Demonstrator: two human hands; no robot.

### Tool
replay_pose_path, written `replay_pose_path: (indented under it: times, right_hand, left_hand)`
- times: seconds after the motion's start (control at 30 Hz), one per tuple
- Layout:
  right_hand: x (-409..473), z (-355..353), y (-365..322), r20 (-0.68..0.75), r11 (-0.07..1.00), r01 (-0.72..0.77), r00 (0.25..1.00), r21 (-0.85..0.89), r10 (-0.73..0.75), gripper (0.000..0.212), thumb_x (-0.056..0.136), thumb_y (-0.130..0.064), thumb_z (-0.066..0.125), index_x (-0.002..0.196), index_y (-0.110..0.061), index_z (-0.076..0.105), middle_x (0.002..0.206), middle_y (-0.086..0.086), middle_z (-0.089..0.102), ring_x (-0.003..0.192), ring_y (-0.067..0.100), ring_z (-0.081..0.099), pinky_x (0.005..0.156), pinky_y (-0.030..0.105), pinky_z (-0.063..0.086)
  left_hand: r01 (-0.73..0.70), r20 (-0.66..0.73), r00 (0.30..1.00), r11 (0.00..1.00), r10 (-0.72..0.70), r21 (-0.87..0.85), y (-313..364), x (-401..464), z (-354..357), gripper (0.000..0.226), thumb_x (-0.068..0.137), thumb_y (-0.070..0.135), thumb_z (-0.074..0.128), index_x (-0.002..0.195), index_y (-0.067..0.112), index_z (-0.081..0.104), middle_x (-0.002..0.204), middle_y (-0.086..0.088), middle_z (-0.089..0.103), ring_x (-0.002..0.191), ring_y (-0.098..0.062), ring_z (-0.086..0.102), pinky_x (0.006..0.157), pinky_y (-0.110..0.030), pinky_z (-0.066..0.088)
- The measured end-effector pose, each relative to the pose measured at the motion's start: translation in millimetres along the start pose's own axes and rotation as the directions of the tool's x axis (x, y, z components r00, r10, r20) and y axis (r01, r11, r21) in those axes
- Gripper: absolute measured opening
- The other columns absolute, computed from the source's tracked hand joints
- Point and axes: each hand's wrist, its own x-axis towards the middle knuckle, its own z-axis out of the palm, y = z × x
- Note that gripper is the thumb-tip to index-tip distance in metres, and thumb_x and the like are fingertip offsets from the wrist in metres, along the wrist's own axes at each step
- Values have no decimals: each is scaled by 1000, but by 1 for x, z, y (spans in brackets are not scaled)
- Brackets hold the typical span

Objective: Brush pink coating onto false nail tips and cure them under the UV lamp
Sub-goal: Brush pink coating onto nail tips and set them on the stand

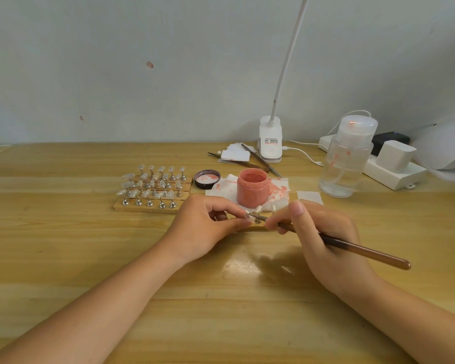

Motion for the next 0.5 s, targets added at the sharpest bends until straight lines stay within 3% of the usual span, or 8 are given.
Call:
replay_pose_path:
  times: [0.1,0.23,0.3,0.43,0.5]
  right_hand:
    - [-1,0,0,26,998,-43,999,41,42,46,91,-47,38,69,-20,69,64,-8,65,61,2,61,59,14,46]
    - [0,1,-2,-12,1000,8,1000,12,-8,45,93,-46,36,72,-22,67,69,-12,65,66,-1,61,62,12,45]
    - [1,1,-1,3,1000,-17,1000,-13,17,38,91,-40,40,74,-23,68,70,-18,64,69,-1,62,64,11,44]
    - [-2,1,0,4,996,-55,999,69,54,43,91,-44,39,67,-22,68,61,-5,66,59,3,60,58,13,45]
    - [0,1,-1,-9,999,-30,1000,35,30,43,92,-44,38,71,-21,69,67,-11,66,65,2,62,61,13,46]
  left_hand:
    - [-16,23,1000,1000,16,-16,2,-1,0,17,66,9,77,65,25,71,66,-9,68,59,-16,45,58,-24,37]
    - [-21,26,999,1000,21,-16,3,0,0,14,66,10,76,66,23,71,78,-22,68,63,-22,47,63,-30,38]
    - [-25,18,1000,1000,25,-18,3,0,0,17,67,8,76,66,24,71,78,-20,69,63,-24,48,63,-32,39]
    - [-30,26,999,999,30,-27,2,-2,0,18,68,4,75,67,22,72,71,1,71,64,-22,49,61,-26,41]
    - [-30,28,999,999,31,-33,2,-2,0,17,68,4,75,67,21,72,73,-1,71,64,-22,48,61,-26,40]
